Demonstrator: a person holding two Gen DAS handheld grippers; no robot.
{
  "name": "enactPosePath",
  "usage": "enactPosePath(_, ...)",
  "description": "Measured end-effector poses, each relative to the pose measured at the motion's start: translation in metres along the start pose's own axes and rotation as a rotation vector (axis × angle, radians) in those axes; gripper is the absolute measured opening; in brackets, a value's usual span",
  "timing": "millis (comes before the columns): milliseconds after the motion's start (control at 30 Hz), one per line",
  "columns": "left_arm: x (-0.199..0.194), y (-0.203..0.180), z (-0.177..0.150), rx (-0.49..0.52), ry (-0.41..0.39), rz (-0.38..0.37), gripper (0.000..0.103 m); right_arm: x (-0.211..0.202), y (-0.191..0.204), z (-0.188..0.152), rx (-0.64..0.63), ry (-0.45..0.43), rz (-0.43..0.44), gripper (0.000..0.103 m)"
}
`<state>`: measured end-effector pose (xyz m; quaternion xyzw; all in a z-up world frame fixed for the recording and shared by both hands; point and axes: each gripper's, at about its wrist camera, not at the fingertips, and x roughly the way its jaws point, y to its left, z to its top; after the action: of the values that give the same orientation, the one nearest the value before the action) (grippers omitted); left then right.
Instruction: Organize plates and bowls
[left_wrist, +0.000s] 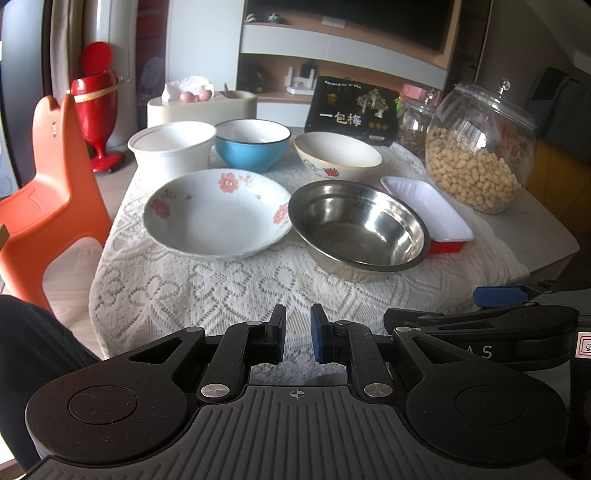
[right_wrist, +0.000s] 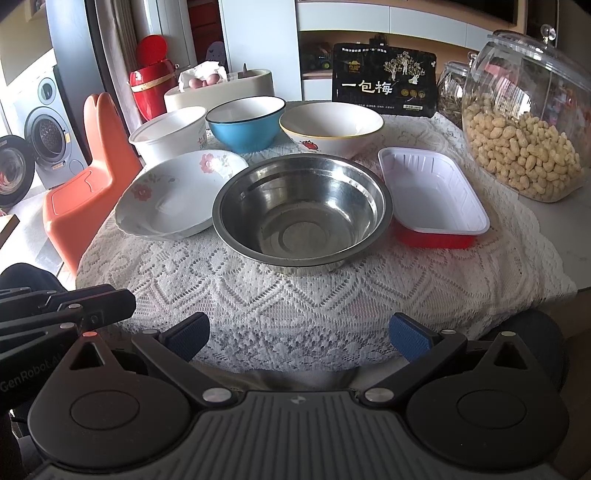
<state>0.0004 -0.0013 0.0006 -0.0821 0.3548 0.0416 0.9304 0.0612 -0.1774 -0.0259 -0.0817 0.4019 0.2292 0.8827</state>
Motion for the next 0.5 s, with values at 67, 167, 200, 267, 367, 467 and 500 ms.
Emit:
enactPosePath(67, 0.0000, 0.0000, -0.0001, 0.000, 0.000, 0.000, 0.017, 0.0005, -0.0002, -0.0010, 0.001, 0.001, 0.001, 0.103)
enactPosePath(167, -0.0001, -0.0004, -0.0004, 0.000, 0.001, 0.001, 0.017, 0.0004, -0.0002, -0.0007, 0.001, 0.001, 0.000, 0.103)
enactPosePath(200, -0.0003, -0.0004, -0.0004, 0.000, 0.001, 0.001, 0.017, 0.0004, -0.0003, -0.0007, 0.001, 0.001, 0.001, 0.103)
enactPosePath(267, -0.0001, -0.0004, -0.0003, 0.001, 0.001, 0.001, 0.017, 0.0003, -0.0003, -0.0007, 0.001, 0.002, 0.001, 0.103)
enactPosePath(367, -0.0001, -0.0004, -0.0004, 0.001, 0.001, 0.001, 0.017, 0.0003, -0.0004, -0.0010, 0.001, 0.002, 0.001, 0.103)
enactPosePath(467, 0.0000, -0.0005, -0.0004, 0.001, 0.001, 0.001, 0.017, 0.0002, -0.0005, -0.0012, 0.001, 0.003, 0.001, 0.103)
enactPosePath(500, 0.0000, -0.0005, -0.0003, 0.001, 0.001, 0.001, 0.017, 0.0002, -0.0006, -0.0010, 0.001, 0.003, 0.002, 0.103)
